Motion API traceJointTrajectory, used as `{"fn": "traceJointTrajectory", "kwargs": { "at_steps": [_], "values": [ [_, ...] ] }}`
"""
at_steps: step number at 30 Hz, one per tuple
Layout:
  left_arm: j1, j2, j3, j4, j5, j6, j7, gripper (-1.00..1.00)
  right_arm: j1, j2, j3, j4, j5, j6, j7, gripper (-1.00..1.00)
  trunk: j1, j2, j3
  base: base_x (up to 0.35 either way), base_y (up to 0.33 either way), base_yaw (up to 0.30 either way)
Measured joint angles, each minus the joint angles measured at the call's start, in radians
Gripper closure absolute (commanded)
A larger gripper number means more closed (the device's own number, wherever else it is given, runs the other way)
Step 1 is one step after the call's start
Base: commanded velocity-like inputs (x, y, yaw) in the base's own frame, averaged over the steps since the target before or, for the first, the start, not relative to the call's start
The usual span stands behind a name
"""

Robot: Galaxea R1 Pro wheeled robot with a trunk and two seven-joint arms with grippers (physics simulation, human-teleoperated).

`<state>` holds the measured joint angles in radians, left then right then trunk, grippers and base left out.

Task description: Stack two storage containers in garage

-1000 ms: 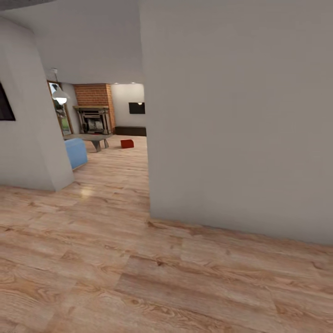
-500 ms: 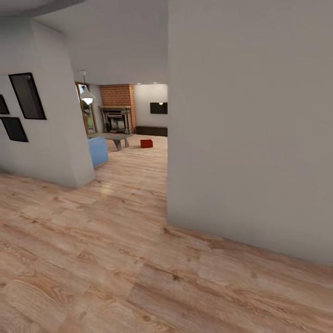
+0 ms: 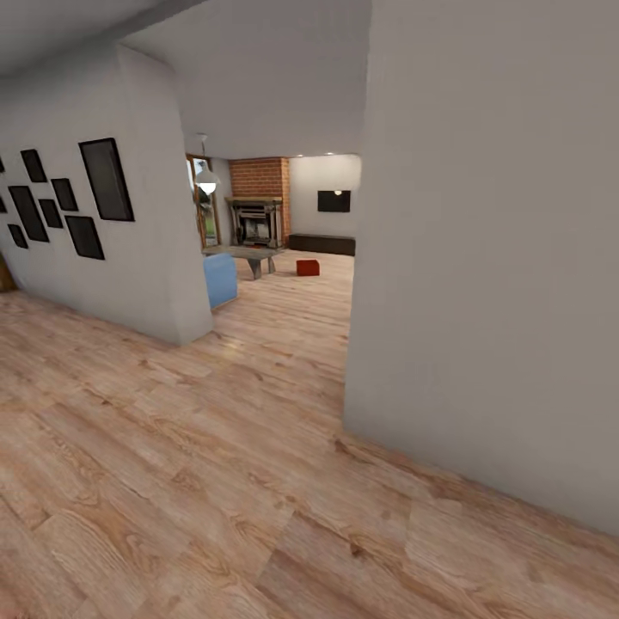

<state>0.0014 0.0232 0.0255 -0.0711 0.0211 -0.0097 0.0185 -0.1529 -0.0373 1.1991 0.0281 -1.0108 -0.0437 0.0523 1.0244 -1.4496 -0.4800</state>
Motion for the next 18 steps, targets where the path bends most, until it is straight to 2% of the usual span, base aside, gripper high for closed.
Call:
{"fn": "traceJointTrajectory", "kwargs": {
  "at_steps": [18],
  "values": [
    [0.000, -0.001, 0.000, 0.000, 0.000, 0.000, 0.000, -1.00, 0.000, 0.000, 0.000, 0.000, 0.000, 0.000, 0.000, -1.00, 0.000, 0.000, 0.000, 0.320, 0.000, 0.269]
  ]
}}
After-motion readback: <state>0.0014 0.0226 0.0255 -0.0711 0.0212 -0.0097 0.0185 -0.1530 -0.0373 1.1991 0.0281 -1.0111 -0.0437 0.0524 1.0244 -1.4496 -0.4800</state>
